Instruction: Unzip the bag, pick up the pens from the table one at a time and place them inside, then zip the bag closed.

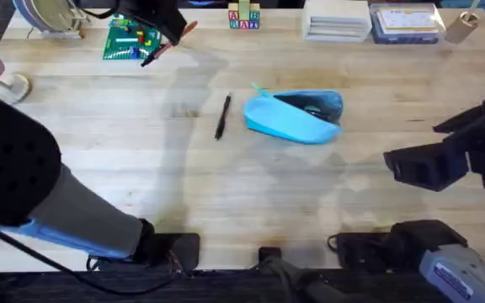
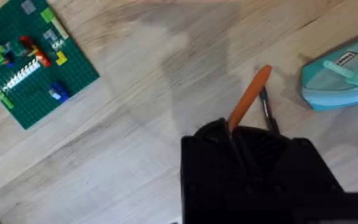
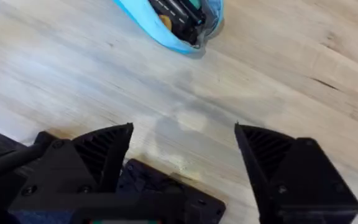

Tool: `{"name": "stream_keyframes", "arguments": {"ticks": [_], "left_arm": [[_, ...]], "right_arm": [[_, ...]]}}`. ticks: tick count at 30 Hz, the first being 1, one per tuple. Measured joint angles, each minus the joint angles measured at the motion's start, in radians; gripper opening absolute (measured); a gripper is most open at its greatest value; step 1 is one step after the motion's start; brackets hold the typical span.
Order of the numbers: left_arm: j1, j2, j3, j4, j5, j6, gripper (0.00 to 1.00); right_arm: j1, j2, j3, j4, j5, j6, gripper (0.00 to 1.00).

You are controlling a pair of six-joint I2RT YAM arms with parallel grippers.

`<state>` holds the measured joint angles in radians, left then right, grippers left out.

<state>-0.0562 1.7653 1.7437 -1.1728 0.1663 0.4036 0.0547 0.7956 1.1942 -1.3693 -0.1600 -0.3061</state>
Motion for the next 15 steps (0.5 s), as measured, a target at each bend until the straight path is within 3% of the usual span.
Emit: {"name": "stream_keyframes", "arguments": {"ticks": [9, 11, 15], "left_arm": [[-0.149, -0.055, 0.001, -0.002, 0.007, 0.031, 0.043], [-0.310, -0.076, 0.004, 0.024, 0.039, 0.076, 0.042], [-0.385, -0.076, 0.004, 0.051, 0.047, 0.111, 0.042]], "right_arm": [[0.000, 0.000, 0.000, 0.000, 0.000, 0.000, 0.997], [0.000, 0.000, 0.000, 0.000, 0.000, 0.000, 0.997], [0.000, 0.000, 0.000, 0.000, 0.000, 0.000, 0.998]]}}
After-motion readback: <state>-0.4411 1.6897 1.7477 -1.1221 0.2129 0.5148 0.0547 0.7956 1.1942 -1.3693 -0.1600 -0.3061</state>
